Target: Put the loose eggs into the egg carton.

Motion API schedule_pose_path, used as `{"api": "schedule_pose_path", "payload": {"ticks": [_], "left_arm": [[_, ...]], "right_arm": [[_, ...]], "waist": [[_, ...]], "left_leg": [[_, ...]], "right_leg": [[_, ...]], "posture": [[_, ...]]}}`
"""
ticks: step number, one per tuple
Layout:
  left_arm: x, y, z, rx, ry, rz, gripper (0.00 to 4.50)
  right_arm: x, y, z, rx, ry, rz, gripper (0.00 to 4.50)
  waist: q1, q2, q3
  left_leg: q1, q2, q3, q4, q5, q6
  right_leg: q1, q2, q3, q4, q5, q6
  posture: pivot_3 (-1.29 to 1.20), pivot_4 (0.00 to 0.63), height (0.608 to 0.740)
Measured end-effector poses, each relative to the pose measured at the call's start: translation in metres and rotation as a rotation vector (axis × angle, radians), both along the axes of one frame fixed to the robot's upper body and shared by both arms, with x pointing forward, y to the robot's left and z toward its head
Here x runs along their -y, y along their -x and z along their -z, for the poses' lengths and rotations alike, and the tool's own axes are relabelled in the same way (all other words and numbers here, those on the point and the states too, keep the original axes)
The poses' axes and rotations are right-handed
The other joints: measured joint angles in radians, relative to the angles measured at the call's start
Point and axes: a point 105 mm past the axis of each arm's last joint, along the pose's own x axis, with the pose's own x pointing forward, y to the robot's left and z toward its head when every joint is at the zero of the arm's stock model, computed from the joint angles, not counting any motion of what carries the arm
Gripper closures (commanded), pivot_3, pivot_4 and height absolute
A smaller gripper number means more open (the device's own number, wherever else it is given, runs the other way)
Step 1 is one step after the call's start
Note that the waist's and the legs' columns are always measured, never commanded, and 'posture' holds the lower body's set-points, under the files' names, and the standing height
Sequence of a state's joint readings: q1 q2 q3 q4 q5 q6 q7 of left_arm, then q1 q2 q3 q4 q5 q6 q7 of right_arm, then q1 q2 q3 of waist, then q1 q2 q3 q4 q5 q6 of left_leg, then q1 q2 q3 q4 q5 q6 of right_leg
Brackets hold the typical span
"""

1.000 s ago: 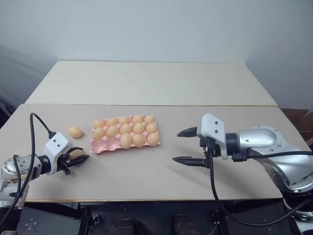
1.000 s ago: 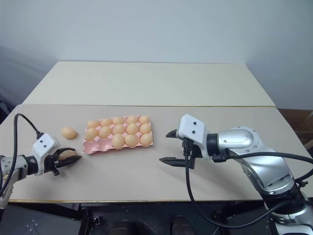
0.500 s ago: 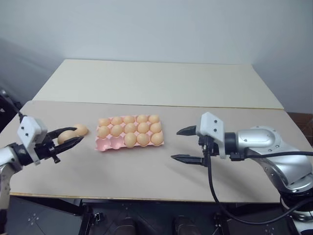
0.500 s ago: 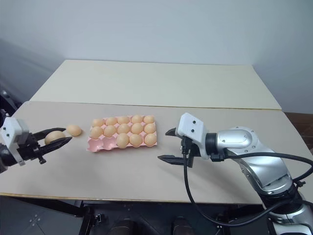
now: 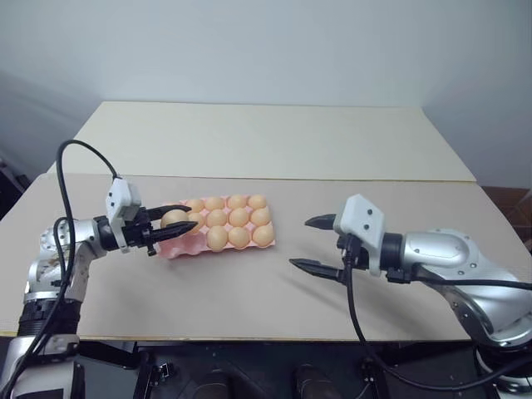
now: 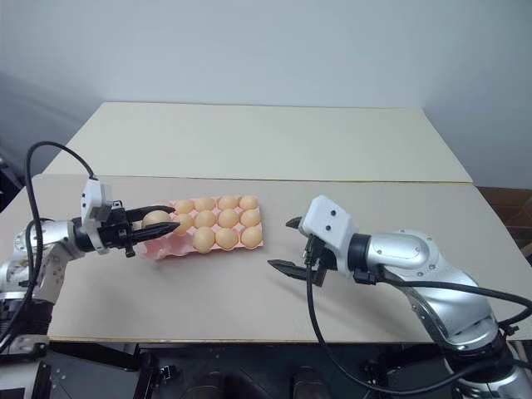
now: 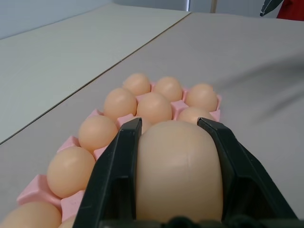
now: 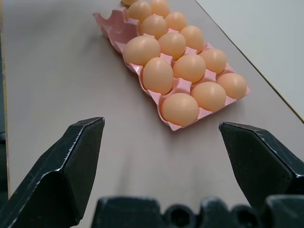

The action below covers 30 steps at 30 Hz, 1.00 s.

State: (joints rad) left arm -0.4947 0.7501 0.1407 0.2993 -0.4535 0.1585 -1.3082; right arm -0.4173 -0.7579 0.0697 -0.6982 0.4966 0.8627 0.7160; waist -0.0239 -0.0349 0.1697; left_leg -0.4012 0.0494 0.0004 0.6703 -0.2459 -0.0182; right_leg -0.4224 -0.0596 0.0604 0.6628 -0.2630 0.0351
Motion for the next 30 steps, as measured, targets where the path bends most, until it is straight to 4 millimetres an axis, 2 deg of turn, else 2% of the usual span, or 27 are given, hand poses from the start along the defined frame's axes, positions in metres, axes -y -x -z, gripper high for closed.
{"api": "schedule_pose_path", "payload": {"ticks": [10, 15, 25, 30], "left_arm": [[0.004, -0.004, 0.015, -0.021, -0.067, 0.027, 2.86], [0.005, 0.000, 0.016, -0.019, -0.072, 0.056, 1.32], [0.006, 0.003, 0.016, -0.011, -0.040, 0.053, 1.32], [0.000, 0.007, 0.008, 0.027, -0.006, 0.024, 1.32]], "right_arm": [[0.001, 0.000, 0.000, 0.010, -0.003, 0.026, 0.00], [0.001, 0.000, 0.000, 0.010, -0.002, 0.026, 0.00], [0.001, -0.001, 0.000, 0.005, 0.000, 0.017, 0.00], [0.001, -0.001, 0.000, -0.001, 0.003, 0.009, 0.00]], "waist": [[0.003, 0.000, 0.000], [0.004, 0.000, 0.000], [0.005, 0.000, 0.000], [0.005, 0.000, 0.000]], "left_leg": [[-0.001, 0.000, 0.000, 0.001, 0.000, 0.000], [-0.001, 0.000, 0.000, 0.001, 0.000, 0.000], [-0.002, 0.000, -0.001, 0.004, 0.000, 0.000], [-0.003, 0.000, -0.001, 0.005, 0.000, 0.000]], "right_leg": [[0.000, 0.000, 0.000, 0.000, 0.000, 0.000], [0.000, 0.000, 0.000, 0.000, 0.000, 0.000], [0.000, 0.000, 0.000, 0.000, 0.000, 0.000], [0.000, 0.000, -0.001, 0.000, 0.000, 0.000]], "posture": [[0.00, 0.150, 0.740], [0.00, 0.150, 0.740], [0.00, 0.150, 0.740], [0.00, 0.150, 0.740]]}}
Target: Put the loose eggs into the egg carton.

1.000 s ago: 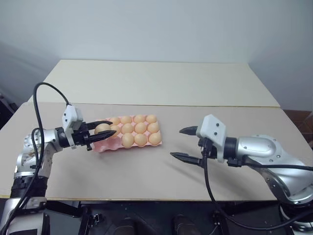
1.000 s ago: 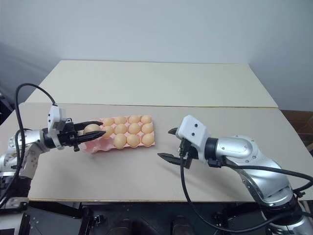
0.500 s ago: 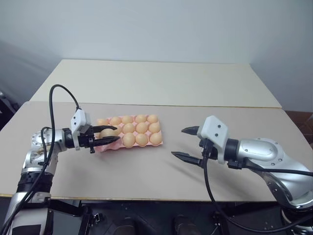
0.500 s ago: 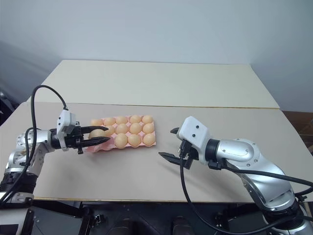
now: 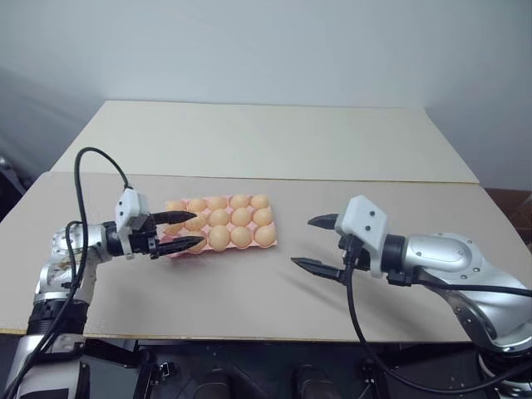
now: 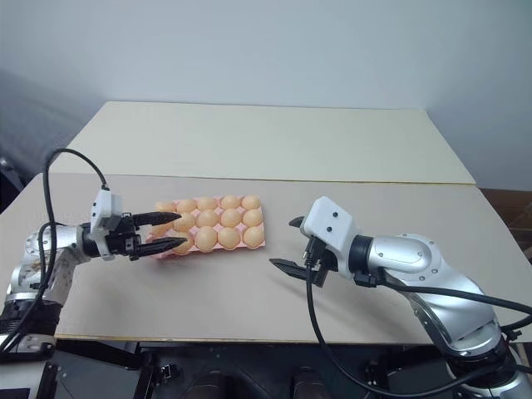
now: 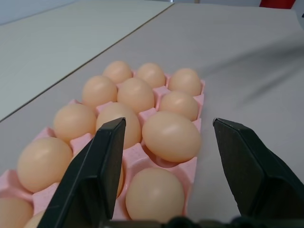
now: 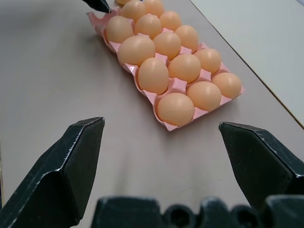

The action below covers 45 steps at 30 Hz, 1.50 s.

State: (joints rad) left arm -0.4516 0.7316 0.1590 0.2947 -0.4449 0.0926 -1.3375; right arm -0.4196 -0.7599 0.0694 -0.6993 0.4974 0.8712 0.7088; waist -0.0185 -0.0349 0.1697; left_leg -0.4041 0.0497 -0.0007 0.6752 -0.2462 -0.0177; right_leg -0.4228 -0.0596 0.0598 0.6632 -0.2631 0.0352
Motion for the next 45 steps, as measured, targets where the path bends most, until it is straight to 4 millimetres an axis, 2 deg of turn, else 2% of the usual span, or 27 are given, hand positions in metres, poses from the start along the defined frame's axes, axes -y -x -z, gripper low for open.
{"api": "schedule_pose_path", "payload": {"ticks": [9, 14, 22, 29, 32, 36, 42, 45], "left_arm": [[-0.037, 0.026, -0.003, 0.001, -0.073, -0.126, 1.32], [-0.057, 0.059, -0.008, -0.004, -0.118, -0.233, 1.32], [-0.064, 0.099, -0.003, -0.023, -0.143, -0.356, 1.32], [-0.069, 0.107, -0.010, 0.022, -0.151, -0.440, 1.32], [-0.075, 0.103, -0.011, 0.030, -0.150, -0.495, 1.32], [-0.096, 0.080, -0.012, 0.032, -0.151, -0.656, 1.32], [-0.115, 0.022, -0.014, 0.053, -0.128, -0.900, 1.32], [-0.118, -0.003, -0.015, 0.054, -0.105, -0.963, 1.32]], "right_arm": [[0.000, 0.002, -0.001, -0.002, 0.015, -0.031, 0.00], [-0.007, 0.014, -0.003, 0.016, 0.004, -0.164, 0.00], [-0.009, 0.019, 0.000, 0.025, 0.022, -0.353, 0.00], [-0.010, 0.014, 0.000, 0.040, 0.030, -0.383, 0.00], [-0.010, 0.012, 0.003, 0.034, 0.040, -0.376, 0.00], [-0.010, 0.011, 0.002, 0.040, 0.040, -0.371, 0.00], [-0.009, 0.007, 0.001, 0.048, 0.041, -0.323, 0.00], [-0.008, 0.007, 0.002, 0.044, 0.043, -0.300, 0.00]], "waist": [[-0.004, 0.000, 0.000], [-0.007, 0.000, 0.000], [0.000, 0.000, 0.000], [0.003, 0.000, 0.000], [0.003, 0.000, 0.000], [0.006, 0.000, 0.000], [0.007, -0.001, 0.000], [0.005, -0.001, 0.000]], "left_leg": [[0.000, 0.001, 0.000, 0.000, 0.000, 0.000], [0.000, 0.001, 0.000, 0.000, -0.001, 0.001], [0.003, 0.001, 0.001, 0.000, -0.001, 0.001], [0.004, 0.001, 0.001, 0.000, -0.001, 0.001], [0.003, 0.001, 0.001, -0.001, -0.001, 0.001], [0.004, 0.001, 0.001, 0.000, -0.001, 0.001], [0.003, 0.000, 0.001, 0.000, -0.001, 0.001], [0.001, 0.000, 0.000, 0.000, -0.001, 0.001]], "right_leg": [[0.000, 0.000, 0.000, 0.000, 0.000, 0.000], [0.000, 0.000, 0.000, -0.001, 0.000, 0.000], [0.003, 0.000, 0.000, -0.001, 0.000, 0.000], [0.003, 0.000, 0.000, -0.001, 0.000, 0.000], [0.002, 0.000, 0.000, -0.001, 0.000, 0.000], [0.003, 0.000, 0.000, -0.001, 0.000, 0.000], [0.002, -0.001, 0.000, -0.001, 0.000, 0.000], [0.001, 0.000, 0.000, 0.000, 0.000, 0.000]], "posture": [[0.00, 0.150, 0.740], [0.00, 0.150, 0.740], [0.00, 0.150, 0.740], [0.00, 0.150, 0.740], [0.00, 0.150, 0.740], [0.00, 0.150, 0.740], [0.00, 0.150, 0.740], [0.00, 0.150, 0.740]]}}
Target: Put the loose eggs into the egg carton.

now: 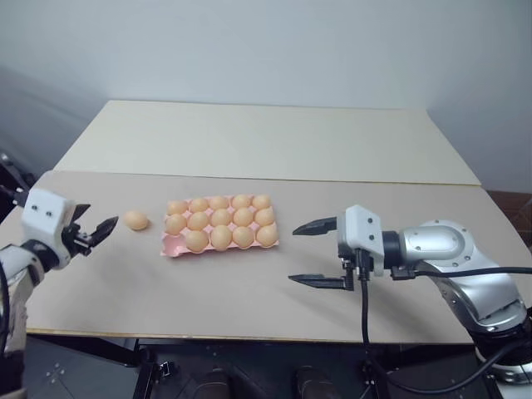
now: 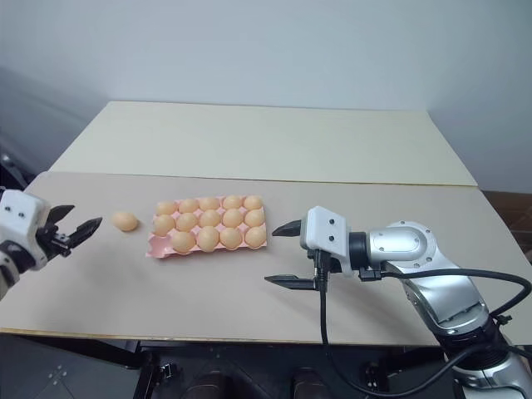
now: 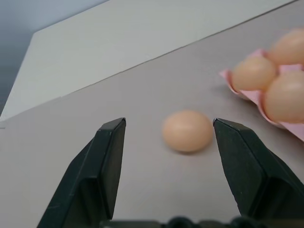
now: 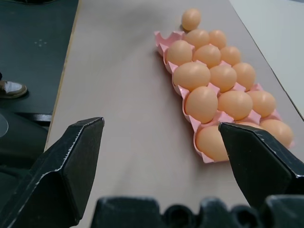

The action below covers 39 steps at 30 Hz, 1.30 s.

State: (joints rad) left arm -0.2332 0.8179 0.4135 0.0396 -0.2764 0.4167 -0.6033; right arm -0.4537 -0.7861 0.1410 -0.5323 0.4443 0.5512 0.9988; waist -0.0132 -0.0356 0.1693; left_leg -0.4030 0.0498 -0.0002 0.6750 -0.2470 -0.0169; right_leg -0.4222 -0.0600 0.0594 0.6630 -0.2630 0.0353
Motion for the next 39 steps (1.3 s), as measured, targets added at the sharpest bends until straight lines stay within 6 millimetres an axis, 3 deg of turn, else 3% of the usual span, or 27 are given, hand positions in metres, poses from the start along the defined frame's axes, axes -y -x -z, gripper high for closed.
{"api": "schedule_pose_path", "payload": {"ticks": [6, 14, 17, 22, 30, 35, 39], "left_arm": [[0.005, -0.037, 0.017, -0.034, 0.042, -0.045, 1.32], [0.015, -0.058, 0.037, -0.063, 0.082, -0.032, 1.32], [0.019, -0.062, 0.039, -0.067, 0.084, -0.015, 1.32], [0.022, -0.064, 0.067, -0.148, 0.108, -0.017, 1.32], [0.023, -0.067, 0.065, -0.141, 0.107, -0.015, 1.32], [0.022, -0.066, 0.064, -0.131, 0.112, -0.014, 2.26], [0.020, -0.065, 0.064, -0.127, 0.112, -0.021, 2.39]], "right_arm": [[0.002, 0.001, 0.000, 0.001, 0.017, 0.038, 0.00], [0.008, 0.005, 0.001, -0.002, 0.026, 0.094, 0.00], [0.008, 0.006, 0.001, -0.003, 0.029, 0.104, 0.00], [0.012, 0.006, 0.004, -0.017, 0.035, 0.127, 0.00], [0.013, 0.006, 0.000, -0.011, 0.026, 0.140, 0.00], [0.013, 0.005, -0.001, -0.007, 0.024, 0.147, 0.00], [0.013, 0.004, -0.001, -0.005, 0.024, 0.148, 0.00]], "waist": [[-0.003, 0.000, 0.000], [0.001, 0.000, 0.000], [-0.002, 0.000, 0.000], [-0.003, 0.000, 0.000], [0.000, 0.000, 0.000], [-0.002, 0.000, 0.000], [0.000, 0.000, 0.000]], "left_leg": [[0.000, 0.000, 0.000, 0.000, 0.000, 0.000], [0.000, 0.000, 0.000, 0.001, 0.000, 0.000], [0.000, 0.000, 0.000, 0.001, 0.000, 0.000], [-0.001, 0.000, 0.000, 0.001, 0.000, 0.000], [-0.001, 0.000, -0.001, 0.002, 0.000, 0.000], [-0.001, 0.000, -0.001, 0.002, 0.000, 0.000], [-0.001, 0.000, -0.001, 0.002, 0.000, 0.000]], "right_leg": [[0.000, 0.000, 0.000, 0.000, 0.000, 0.000], [0.001, 0.000, 0.000, 0.001, 0.000, 0.000], [0.000, 0.000, 0.000, 0.001, 0.000, 0.000], [0.000, 0.000, 0.000, 0.001, 0.000, 0.000], [0.000, 0.000, 0.000, 0.001, 0.000, 0.000], [0.000, 0.000, 0.000, 0.001, 0.000, 0.000], [0.000, 0.000, 0.000, 0.001, 0.000, 0.000]], "posture": [[0.00, 0.150, 0.740], [0.00, 0.150, 0.740], [0.00, 0.150, 0.740], [0.00, 0.150, 0.740], [0.00, 0.150, 0.740], [0.00, 0.150, 0.740], [0.00, 0.150, 0.740]]}}
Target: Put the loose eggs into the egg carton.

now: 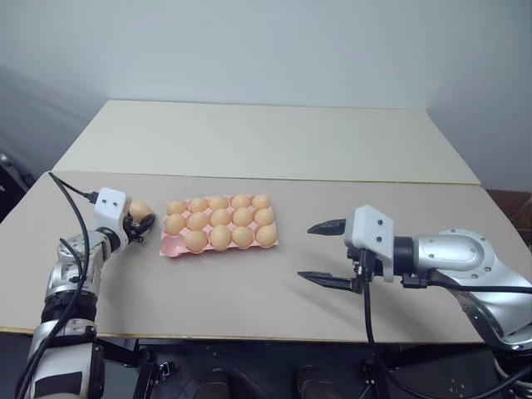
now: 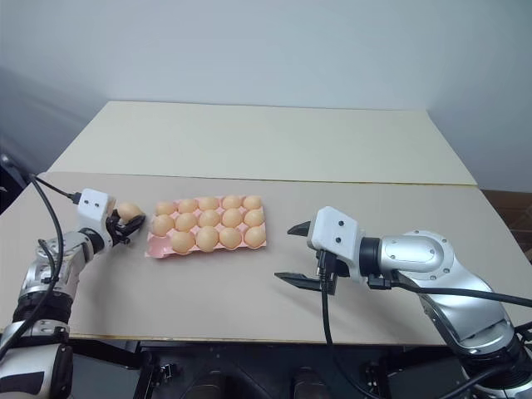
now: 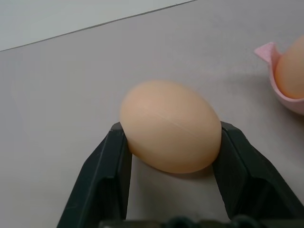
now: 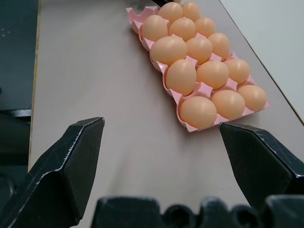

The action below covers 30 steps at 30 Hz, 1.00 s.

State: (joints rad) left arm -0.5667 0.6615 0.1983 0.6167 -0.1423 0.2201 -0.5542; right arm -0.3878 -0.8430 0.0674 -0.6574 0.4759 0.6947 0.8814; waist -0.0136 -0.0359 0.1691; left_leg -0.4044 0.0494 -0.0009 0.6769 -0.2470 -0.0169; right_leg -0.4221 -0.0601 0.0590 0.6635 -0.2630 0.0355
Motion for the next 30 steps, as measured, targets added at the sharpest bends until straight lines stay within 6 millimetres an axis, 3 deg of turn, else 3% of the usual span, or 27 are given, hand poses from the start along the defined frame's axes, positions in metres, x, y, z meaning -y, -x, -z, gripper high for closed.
{"api": "schedule_pose_path", "payload": {"ticks": [9, 12, 17, 22, 25, 30], "left_arm": [[0.002, 0.006, 0.002, 0.004, -0.024, 0.016, 2.39], [0.002, 0.014, -0.005, 0.050, -0.057, 0.045, 2.39], [0.008, 0.046, -0.033, 0.156, -0.197, 0.272, 2.39], [0.033, 0.080, -0.046, 0.122, -0.235, 0.597, 2.39], [0.043, 0.089, -0.055, 0.109, -0.214, 0.707, 2.39], [0.050, 0.083, -0.053, 0.078, -0.218, 0.754, 2.39]], "right_arm": [[0.000, -0.001, 0.000, 0.003, -0.002, 0.007, 0.00], [0.000, -0.001, 0.000, 0.004, -0.002, 0.010, 0.00], [0.001, -0.001, 0.001, -0.001, 0.001, 0.017, 0.00], [0.001, -0.002, 0.001, 0.007, -0.005, 0.029, 0.00], [0.000, -0.004, 0.001, 0.015, -0.019, 0.043, 0.00], [-0.004, -0.005, 0.001, 0.024, -0.043, 0.057, 0.00]], "waist": [[-0.002, 0.000, 0.000], [-0.003, 0.000, 0.000], [-0.004, 0.000, 0.000], [0.003, 0.000, 0.000], [0.004, 0.000, 0.000], [0.000, 0.000, 0.000]], "left_leg": [[0.000, 0.000, 0.000, 0.000, 0.000, 0.000], [0.000, 0.000, 0.000, 0.000, 0.000, 0.000], [0.000, 0.000, 0.000, -0.001, 0.000, 0.000], [0.001, 0.001, 0.001, 0.000, 0.000, 0.000], [0.001, 0.001, 0.001, 0.000, 0.000, 0.000], [0.000, 0.001, 0.001, 0.000, 0.000, 0.000]], "right_leg": [[0.000, 0.000, 0.000, 0.000, 0.000, 0.000], [0.000, 0.000, 0.000, 0.000, 0.000, 0.000], [-0.001, 0.000, 0.000, 0.000, 0.000, 0.000], [0.001, 0.000, 0.000, 0.000, 0.000, 0.000], [0.001, 0.000, 0.000, -0.001, 0.000, 0.000], [0.000, 0.000, 0.000, -0.001, 0.000, 0.000]], "posture": [[0.00, 0.150, 0.740], [0.00, 0.150, 0.740], [0.00, 0.150, 0.740], [0.00, 0.150, 0.740], [0.00, 0.150, 0.740], [0.00, 0.150, 0.740]]}}
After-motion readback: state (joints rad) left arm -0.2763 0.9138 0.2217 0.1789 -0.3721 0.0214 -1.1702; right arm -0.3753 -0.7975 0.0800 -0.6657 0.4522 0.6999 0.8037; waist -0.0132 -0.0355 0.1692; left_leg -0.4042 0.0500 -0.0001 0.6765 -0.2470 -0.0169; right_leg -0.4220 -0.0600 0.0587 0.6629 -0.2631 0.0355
